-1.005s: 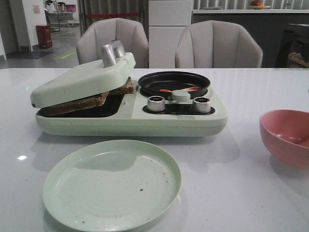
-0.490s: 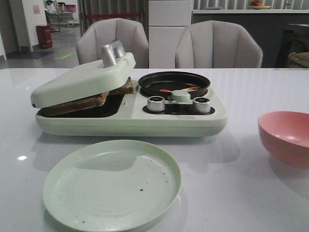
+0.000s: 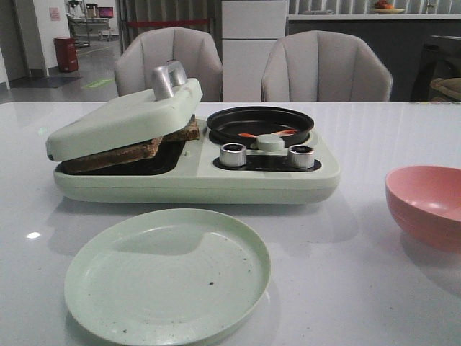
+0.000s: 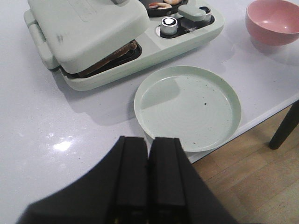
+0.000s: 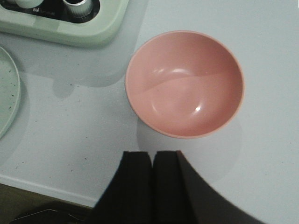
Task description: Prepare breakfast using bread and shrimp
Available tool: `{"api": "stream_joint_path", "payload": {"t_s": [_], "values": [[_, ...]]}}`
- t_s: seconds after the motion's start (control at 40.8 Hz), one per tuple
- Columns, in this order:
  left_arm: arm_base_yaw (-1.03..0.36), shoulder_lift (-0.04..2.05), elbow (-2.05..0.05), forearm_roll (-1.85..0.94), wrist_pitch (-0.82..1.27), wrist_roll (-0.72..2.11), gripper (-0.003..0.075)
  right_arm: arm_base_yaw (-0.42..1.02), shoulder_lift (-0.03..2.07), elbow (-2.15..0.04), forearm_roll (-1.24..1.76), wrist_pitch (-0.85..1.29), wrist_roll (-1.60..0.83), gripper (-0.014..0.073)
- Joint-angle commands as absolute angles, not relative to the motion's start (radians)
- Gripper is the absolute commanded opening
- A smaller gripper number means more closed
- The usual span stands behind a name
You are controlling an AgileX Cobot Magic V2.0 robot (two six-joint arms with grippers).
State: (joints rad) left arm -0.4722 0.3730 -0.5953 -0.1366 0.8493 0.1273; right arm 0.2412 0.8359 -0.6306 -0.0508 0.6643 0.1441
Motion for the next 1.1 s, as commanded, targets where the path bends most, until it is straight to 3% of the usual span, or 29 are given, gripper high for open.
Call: {"api": "stream_joint_path", "payload": {"t_s": [0.0, 0.613, 0.931, 1.079], "values": [[-0.478, 0.379, -0.624, -0.147, 0.772, 0.116, 0.0102, 0.241, 0.825, -0.655, -0.071, 0.604, 0.139, 0.0045], [-0.474, 0.346, -0.608, -0.138, 0.743, 0.116, 0.0101, 0.241, 0.825, -0.655, -0.071, 0.608, 0.139, 0.0045], [-0.281, 0.031, -0.351, -0.069, 0.383, 0.116, 0.0102, 0.241, 0.825, -0.655, -0.071, 0.608, 0.139, 0.0045], [-0.227, -0.019, -0.183, -0.071, 0.220, 0.116, 0.0102, 0.241, 0.825, -0.655, -0.071, 0.611, 0.139, 0.0045]]}}
